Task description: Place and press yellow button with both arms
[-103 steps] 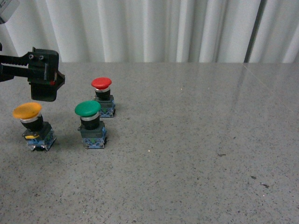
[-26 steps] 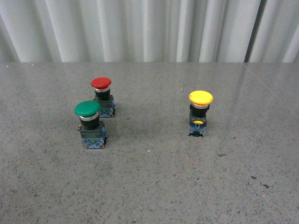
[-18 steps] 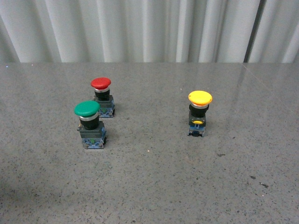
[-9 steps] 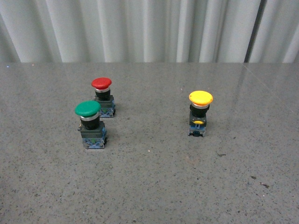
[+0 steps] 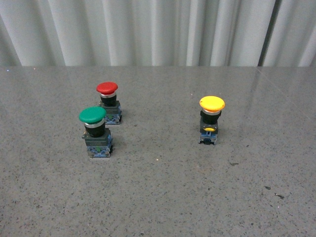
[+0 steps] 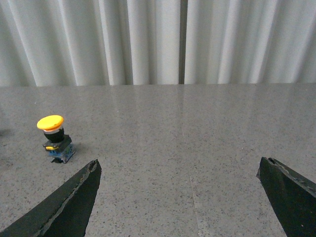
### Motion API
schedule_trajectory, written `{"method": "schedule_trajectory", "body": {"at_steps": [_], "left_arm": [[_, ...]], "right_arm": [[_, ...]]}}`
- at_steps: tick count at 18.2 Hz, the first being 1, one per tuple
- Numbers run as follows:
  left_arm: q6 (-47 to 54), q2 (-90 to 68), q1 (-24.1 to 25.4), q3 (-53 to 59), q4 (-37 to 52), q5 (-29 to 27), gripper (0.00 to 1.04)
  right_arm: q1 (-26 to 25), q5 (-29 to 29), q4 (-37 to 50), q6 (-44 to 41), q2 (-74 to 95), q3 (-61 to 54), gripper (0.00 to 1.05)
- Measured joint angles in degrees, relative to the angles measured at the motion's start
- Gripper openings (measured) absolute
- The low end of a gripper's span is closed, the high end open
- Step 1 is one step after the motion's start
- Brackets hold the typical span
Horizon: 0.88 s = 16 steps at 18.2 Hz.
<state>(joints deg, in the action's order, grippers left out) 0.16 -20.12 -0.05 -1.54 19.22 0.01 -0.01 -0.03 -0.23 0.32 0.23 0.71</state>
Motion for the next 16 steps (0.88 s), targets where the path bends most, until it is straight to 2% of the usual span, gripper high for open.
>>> {"method": "schedule_trajectory", "body": {"at_steps": [11, 13, 16], "left_arm": [[0.0, 10.12, 0.0, 0.76, -9.14, 0.0, 0.02], [0.0, 17.05, 0.0, 0.72, -19.54, 0.13, 0.02], [0.0, 19.65, 0.0, 0.72, -20.0, -0.04, 0.02]], "right_arm": [[0.0, 0.0, 0.0, 0.0, 0.0, 0.0, 0.98], [0.0, 0.0, -0.02, 0.0, 0.0, 0.0, 0.98], [0.0, 0.0, 0.04, 0.02, 0.0, 0.0, 0.98]]}}
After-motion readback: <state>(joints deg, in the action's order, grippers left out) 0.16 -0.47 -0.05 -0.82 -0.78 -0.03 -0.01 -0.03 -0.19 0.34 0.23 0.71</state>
